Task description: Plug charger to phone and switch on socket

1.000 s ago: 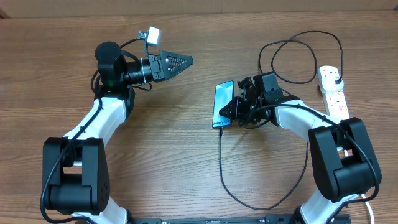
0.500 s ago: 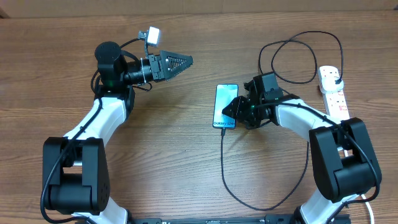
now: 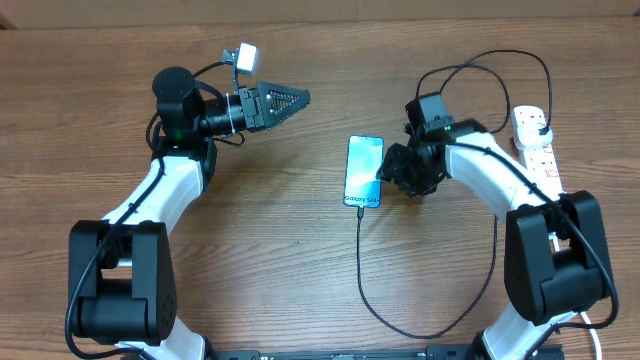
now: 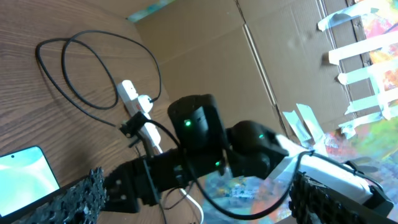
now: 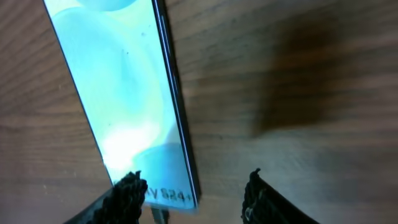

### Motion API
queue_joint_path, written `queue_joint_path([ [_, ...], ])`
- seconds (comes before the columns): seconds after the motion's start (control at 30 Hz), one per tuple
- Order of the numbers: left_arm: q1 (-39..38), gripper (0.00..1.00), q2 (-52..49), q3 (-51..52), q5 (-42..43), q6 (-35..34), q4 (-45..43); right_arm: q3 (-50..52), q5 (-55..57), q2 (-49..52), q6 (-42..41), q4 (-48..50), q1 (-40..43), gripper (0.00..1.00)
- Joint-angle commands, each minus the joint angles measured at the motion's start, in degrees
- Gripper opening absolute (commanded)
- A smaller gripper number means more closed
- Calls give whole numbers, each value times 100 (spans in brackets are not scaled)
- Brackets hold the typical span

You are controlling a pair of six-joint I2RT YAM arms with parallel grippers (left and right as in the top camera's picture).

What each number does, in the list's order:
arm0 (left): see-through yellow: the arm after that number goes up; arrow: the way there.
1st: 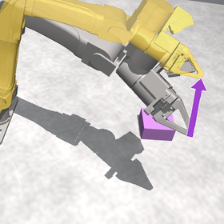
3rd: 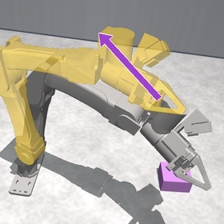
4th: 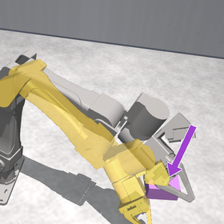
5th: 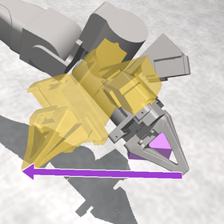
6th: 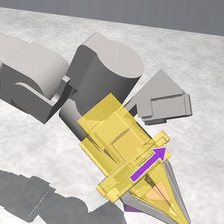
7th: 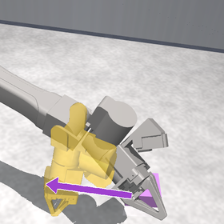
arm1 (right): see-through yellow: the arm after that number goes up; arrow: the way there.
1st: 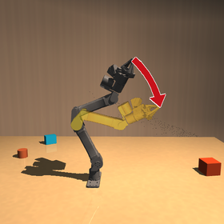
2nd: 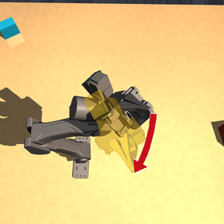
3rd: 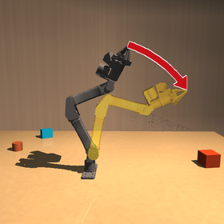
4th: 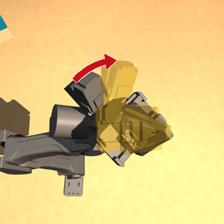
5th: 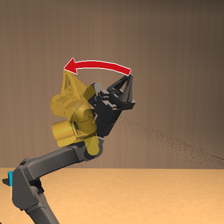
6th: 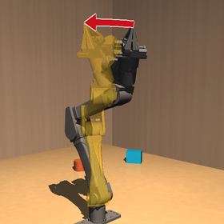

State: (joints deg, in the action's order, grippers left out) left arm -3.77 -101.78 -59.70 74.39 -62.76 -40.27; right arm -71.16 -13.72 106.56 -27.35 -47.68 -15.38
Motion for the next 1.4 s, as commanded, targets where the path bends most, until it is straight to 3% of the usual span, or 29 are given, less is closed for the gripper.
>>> queue_joint_path([
  [0.0, -42, 99, 133, -42, 76, 151, -4, -673, 219, -76, 684, -570, 83, 56],
  [0.23, -42, 99, 133, -42, 61, 151, -4, -1937, 1919, -79, 791, -2623, 691, 76],
  [0.33, -42, 99, 133, -42, 61, 151, -4, -2162, 2260, -79, 791, -2951, 1093, 95],
  [0.43, -42, 99, 133, -42, 61, 151, -4, -2192, 2273, -79, 791, -3067, 1526, 100],
  [0.83, -42, 100, 133, -42, 61, 151, -4, -2162, 2618, -76, 315, -2522, 3036, 100],
  [1.37, -42, 99, 133, -42, 61, 151, -4, -935, 2741, -55, 319, -251, 4037, 100],
])
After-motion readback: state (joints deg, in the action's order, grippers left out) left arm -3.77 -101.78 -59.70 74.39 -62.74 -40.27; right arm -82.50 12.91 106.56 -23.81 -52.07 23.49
